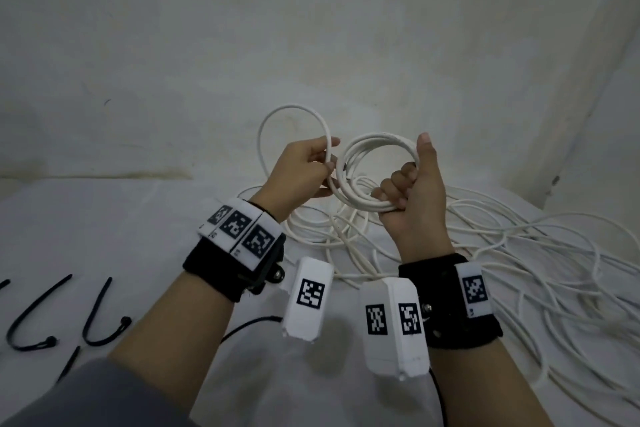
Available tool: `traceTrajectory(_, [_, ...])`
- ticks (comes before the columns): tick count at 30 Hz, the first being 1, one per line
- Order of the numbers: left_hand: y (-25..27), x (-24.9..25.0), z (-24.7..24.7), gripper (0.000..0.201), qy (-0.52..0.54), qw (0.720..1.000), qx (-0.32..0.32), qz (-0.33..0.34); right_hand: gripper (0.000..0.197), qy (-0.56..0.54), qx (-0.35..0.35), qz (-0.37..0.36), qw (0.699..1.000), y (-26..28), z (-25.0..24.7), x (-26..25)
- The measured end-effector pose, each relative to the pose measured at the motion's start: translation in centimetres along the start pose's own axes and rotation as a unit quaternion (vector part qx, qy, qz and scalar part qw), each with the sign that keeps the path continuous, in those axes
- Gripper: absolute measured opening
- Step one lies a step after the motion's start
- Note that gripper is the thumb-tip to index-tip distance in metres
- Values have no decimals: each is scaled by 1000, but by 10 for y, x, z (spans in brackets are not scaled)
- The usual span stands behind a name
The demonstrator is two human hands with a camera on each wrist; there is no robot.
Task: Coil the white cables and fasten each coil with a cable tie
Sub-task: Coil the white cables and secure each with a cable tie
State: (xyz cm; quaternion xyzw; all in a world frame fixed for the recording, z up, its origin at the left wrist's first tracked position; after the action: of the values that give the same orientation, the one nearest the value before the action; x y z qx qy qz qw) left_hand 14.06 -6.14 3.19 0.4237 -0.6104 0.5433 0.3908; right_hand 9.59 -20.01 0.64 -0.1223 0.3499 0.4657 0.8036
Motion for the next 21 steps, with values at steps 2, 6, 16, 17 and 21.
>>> traceTrajectory(2, [3,-4,-1,32,0,1000,15,12,53,18,-5,19,1000,-2,-1,9])
traceTrajectory(6, [11,-13,-5,35,-16,999,37,28,54,52,-15,61,997,-5,-8,30])
traceTrajectory(16, [20,-15,-14,33,-57,990,7,126,59,79,-65,133,986,0,-7,46])
traceTrajectory(17, [22,-15,-14,30,-56,990,10,129,59,85,-70,135,985,0,-7,48])
traceTrajectory(21, [24,-20,-15,19,-56,988,45,140,53,124,-96,116,981,3,-6,48])
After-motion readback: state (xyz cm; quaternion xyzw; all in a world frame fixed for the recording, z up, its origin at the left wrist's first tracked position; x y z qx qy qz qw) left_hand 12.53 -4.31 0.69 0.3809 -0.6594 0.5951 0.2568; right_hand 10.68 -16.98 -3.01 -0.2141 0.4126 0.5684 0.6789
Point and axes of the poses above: each hand's wrist, its own y-axis away from the middle knuckle, its own z-axis out of the palm, x = y × z, the point moved 7 cm from there along -y, towards the middle knuckle, and after that the axes turned 15 degrees about x, right-handed, at the moved point
